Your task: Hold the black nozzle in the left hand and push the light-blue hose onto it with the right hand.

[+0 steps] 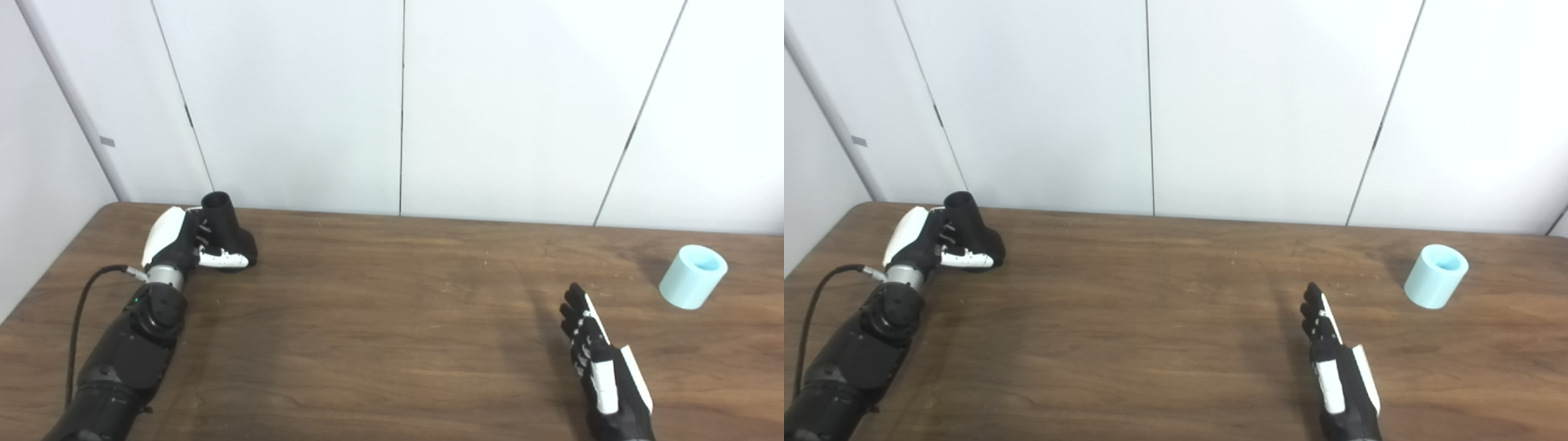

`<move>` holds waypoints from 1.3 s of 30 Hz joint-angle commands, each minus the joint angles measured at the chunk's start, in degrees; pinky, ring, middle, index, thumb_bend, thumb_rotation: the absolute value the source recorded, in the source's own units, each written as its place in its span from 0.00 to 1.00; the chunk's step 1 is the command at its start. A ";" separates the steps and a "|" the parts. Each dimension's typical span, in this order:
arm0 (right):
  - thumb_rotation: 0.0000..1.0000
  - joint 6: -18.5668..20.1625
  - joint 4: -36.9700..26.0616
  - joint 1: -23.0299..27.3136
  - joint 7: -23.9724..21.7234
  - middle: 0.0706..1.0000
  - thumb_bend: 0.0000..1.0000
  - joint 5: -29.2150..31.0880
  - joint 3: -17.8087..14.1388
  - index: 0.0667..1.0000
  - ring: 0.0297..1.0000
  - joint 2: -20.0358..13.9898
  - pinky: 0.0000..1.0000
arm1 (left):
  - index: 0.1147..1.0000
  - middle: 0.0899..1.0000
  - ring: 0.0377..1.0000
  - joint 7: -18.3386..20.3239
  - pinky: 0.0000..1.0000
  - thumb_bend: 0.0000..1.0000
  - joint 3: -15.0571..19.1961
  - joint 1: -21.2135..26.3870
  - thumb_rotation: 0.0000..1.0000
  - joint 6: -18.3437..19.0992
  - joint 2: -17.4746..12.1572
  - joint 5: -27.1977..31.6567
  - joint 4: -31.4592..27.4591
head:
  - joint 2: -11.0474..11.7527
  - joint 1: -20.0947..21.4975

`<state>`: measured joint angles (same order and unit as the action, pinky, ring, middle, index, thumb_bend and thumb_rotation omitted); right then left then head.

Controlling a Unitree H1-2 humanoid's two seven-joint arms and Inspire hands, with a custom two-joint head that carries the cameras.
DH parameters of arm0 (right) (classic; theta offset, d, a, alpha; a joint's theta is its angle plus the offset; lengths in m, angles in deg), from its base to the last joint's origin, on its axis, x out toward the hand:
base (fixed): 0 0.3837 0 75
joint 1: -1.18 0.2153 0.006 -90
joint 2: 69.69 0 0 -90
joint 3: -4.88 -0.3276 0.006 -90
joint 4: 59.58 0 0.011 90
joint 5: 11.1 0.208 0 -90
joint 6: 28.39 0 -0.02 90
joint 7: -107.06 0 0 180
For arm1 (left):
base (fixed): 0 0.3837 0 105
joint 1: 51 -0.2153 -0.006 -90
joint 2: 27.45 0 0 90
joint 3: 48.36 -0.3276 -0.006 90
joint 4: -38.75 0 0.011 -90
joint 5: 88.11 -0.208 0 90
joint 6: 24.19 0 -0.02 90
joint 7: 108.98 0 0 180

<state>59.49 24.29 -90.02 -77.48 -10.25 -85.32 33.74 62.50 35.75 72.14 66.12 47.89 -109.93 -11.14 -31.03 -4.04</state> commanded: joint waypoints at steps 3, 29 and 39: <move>1.00 0.25 0.71 -1.77 0.21 1.00 0.68 0.83 0.58 1.00 1.00 1.00 1.00 | 0.42 0.49 0.48 1.84 0.43 0.52 -2.78 -3.38 0.07 -1.06 1.39 -1.27 0.31 | -0.44 0.19; 1.00 4.72 -2.55 -1.71 1.19 1.00 0.68 -0.14 1.26 1.00 1.00 1.82 1.00 | 0.42 0.47 0.46 8.38 0.50 0.52 -18.83 -17.92 0.08 0.07 10.95 -5.88 -23.73 | -2.72 2.92; 1.00 6.18 -3.54 -1.63 2.46 1.00 0.69 -1.03 2.43 1.00 1.00 2.36 1.00 | 0.42 0.49 0.50 11.46 0.46 0.52 -25.59 -20.69 0.08 1.38 13.04 -6.56 -31.80 | -3.41 4.32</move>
<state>64.43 21.86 -91.19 -74.93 -10.72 -84.05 35.05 63.41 16.13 56.35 64.95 59.22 -115.45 -44.14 -34.37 0.26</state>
